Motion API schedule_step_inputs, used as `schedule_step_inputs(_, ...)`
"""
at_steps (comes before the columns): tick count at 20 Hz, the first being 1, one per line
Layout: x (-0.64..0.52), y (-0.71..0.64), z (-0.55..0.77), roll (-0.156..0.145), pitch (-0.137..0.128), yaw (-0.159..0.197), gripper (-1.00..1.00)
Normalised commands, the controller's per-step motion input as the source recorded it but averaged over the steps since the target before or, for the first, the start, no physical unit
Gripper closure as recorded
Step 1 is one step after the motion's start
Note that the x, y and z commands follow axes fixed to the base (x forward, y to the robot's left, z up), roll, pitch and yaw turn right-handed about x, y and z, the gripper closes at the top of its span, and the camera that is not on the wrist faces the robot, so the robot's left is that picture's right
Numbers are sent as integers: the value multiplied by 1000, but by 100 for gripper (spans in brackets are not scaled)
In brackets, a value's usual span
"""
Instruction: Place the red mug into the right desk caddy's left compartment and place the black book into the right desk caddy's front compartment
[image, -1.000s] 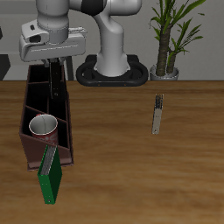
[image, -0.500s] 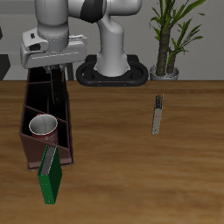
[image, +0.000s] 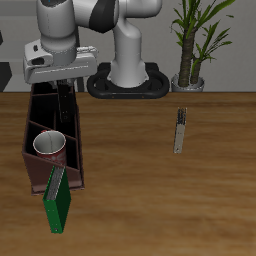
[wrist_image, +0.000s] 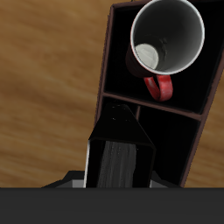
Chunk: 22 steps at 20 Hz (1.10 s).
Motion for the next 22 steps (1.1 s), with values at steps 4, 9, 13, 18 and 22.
schedule_step_inputs(4, -97, -63, -49, 7, 3, -27, 100)
schedule_step_inputs(9, -36, -45, -72, 2, 4, -9, 100)
schedule_step_inputs(13, 23, -54, -103, 0, 13, -23, 100)
schedule_step_inputs(18, 61, -39, -173, -7, 23, -18, 100)
schedule_step_inputs(22, 50, -36, -159, -5, 23, -17, 100)
